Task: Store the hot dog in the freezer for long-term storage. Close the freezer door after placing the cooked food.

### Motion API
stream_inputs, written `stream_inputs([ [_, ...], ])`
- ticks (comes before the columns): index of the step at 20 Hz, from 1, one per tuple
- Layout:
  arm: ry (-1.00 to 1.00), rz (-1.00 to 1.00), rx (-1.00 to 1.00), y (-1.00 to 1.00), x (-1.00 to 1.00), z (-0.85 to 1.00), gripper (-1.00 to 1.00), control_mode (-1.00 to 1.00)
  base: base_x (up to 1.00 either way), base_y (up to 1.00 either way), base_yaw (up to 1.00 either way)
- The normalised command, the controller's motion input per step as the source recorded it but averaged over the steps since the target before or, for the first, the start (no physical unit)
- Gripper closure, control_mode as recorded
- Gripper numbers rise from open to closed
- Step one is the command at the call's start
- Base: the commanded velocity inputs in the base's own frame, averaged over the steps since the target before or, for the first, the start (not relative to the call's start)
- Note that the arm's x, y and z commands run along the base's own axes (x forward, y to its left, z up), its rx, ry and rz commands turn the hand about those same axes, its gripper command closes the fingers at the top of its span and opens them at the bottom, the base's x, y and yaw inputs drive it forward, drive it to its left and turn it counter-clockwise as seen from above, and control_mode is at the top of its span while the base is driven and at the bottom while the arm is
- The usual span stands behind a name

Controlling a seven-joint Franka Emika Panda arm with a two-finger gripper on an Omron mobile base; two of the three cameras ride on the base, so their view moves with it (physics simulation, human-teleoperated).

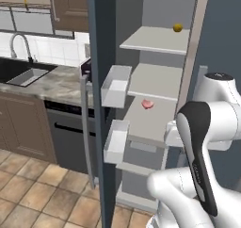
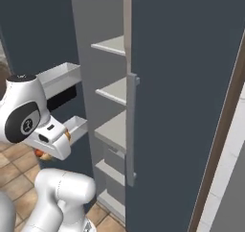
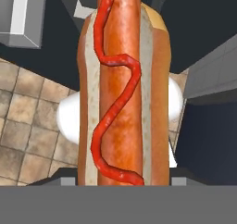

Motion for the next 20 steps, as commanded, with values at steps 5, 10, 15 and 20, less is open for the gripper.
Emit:
stream_inputs([
  [5, 0.00, 0.00, 0.00, 0.00, 0.00, 0.00, 1.00, 1.00, 0.29, -0.06, 0.16],
  [10, 0.00, 0.00, 0.00, 0.00, 0.00, 0.00, 1.00, 1.00, 0.38, -0.19, 0.16],
  [15, 0.00, 0.00, 0.00, 0.00, 0.00, 0.00, 1.00, 1.00, 0.37, -0.15, 0.14],
  [20, 0.00, 0.00, 0.00, 0.00, 0.00, 0.00, 1.00, 1.00, 0.30, -0.06, 0.06],
])
